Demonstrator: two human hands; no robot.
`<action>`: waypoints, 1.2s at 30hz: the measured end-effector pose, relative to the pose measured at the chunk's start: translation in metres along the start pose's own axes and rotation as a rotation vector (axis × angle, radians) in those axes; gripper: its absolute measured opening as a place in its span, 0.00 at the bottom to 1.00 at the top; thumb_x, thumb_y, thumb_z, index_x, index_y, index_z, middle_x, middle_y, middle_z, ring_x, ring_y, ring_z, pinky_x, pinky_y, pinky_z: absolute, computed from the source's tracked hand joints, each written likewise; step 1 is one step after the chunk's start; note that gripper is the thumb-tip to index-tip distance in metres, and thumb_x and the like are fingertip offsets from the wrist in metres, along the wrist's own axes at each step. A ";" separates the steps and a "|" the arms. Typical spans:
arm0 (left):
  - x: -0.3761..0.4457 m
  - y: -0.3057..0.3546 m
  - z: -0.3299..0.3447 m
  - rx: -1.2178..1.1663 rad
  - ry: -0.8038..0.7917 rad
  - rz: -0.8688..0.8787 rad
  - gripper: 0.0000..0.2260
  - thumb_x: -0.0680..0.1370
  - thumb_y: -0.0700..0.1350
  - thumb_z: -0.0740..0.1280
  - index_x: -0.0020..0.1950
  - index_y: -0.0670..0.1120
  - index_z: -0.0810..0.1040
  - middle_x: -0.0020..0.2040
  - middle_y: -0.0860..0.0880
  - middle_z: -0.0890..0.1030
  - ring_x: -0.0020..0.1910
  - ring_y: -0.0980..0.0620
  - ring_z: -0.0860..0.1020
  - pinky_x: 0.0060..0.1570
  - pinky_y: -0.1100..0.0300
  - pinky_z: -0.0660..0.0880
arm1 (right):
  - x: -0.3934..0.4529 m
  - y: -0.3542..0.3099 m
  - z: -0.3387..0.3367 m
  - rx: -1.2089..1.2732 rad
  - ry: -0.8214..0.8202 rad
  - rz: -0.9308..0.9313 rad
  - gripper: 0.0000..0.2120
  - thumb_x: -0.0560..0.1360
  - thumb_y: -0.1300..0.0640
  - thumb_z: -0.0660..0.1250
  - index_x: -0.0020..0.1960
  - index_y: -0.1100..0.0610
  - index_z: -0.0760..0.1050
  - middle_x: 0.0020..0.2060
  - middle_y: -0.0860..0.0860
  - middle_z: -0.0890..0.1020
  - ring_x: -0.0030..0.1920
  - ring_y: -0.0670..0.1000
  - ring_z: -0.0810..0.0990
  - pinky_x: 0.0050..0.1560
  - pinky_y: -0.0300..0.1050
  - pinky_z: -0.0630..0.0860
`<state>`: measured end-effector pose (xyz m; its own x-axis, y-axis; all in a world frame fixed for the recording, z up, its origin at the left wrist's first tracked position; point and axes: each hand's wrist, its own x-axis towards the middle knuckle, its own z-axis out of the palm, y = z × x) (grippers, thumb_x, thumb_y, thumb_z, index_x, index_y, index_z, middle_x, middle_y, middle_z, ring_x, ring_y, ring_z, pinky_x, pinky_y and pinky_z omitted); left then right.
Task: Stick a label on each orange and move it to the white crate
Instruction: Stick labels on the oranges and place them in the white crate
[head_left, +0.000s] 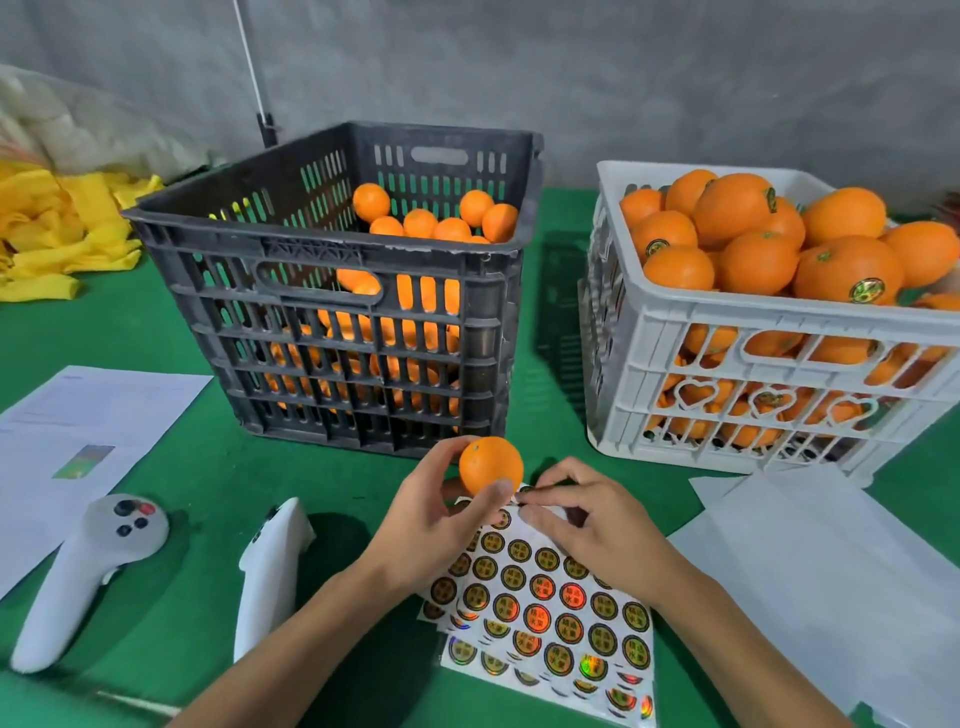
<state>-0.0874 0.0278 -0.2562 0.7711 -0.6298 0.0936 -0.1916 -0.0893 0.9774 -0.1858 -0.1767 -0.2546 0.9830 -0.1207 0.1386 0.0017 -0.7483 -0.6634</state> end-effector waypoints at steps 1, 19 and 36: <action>0.000 0.000 0.000 0.006 -0.004 0.004 0.27 0.75 0.63 0.74 0.70 0.55 0.73 0.59 0.54 0.83 0.56 0.52 0.85 0.56 0.50 0.83 | 0.001 0.000 0.001 0.058 0.008 0.030 0.11 0.77 0.44 0.71 0.58 0.44 0.85 0.50 0.40 0.77 0.38 0.48 0.75 0.41 0.47 0.74; -0.003 0.000 0.013 0.063 -0.017 0.179 0.22 0.77 0.54 0.77 0.68 0.58 0.76 0.61 0.53 0.78 0.58 0.45 0.81 0.53 0.54 0.83 | -0.018 -0.057 0.008 -0.292 0.546 -0.207 0.13 0.83 0.50 0.60 0.58 0.52 0.82 0.56 0.42 0.76 0.54 0.42 0.77 0.52 0.40 0.77; 0.161 0.246 0.112 0.493 0.203 0.765 0.32 0.78 0.31 0.62 0.80 0.51 0.65 0.71 0.56 0.63 0.62 0.50 0.74 0.57 0.60 0.73 | 0.048 -0.111 -0.218 -0.570 0.924 0.219 0.27 0.83 0.40 0.53 0.74 0.57 0.66 0.49 0.54 0.83 0.48 0.56 0.83 0.35 0.48 0.71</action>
<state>-0.0785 -0.1815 -0.0217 0.4112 -0.5094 0.7560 -0.8916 -0.0524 0.4497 -0.1787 -0.2418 -0.0139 0.4355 -0.5500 0.7127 -0.4742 -0.8131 -0.3377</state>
